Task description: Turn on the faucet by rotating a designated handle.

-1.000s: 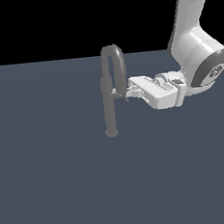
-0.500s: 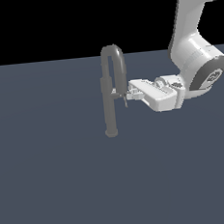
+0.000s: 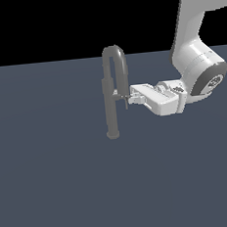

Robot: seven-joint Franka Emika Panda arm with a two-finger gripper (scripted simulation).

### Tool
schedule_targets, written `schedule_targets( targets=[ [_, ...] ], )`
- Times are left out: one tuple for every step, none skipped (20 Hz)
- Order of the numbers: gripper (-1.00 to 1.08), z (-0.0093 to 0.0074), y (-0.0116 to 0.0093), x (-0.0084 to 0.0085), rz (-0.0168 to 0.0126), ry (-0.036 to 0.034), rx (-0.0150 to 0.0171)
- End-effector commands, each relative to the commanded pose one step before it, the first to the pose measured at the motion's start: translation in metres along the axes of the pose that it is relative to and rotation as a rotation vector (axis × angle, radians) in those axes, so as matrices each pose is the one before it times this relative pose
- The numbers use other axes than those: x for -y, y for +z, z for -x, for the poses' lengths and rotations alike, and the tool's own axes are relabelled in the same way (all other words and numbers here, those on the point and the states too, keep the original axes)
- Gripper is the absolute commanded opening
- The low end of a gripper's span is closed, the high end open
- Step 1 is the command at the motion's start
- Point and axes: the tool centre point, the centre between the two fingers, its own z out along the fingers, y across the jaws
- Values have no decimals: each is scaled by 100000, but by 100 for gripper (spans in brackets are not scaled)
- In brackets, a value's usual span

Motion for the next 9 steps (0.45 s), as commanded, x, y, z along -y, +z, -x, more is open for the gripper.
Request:
schedule_targets(
  targets=[
    [-100,-2068,477,1978,-2501,115,-2366],
    [-100,-330,2,223,-286,290,-193],
    [-100,-328,1,222,-284,288,-192],
    [-100,-324,2,220,-279,283,-189],
    [-100,-321,2,218,-277,281,-188],
    [-100,-319,0,216,-276,281,-188],
    [-100,-315,1,214,-271,276,-185],
    [-100,-312,0,212,-266,272,-184],
    [-100,0,0,0,0,0,0]
  ],
)
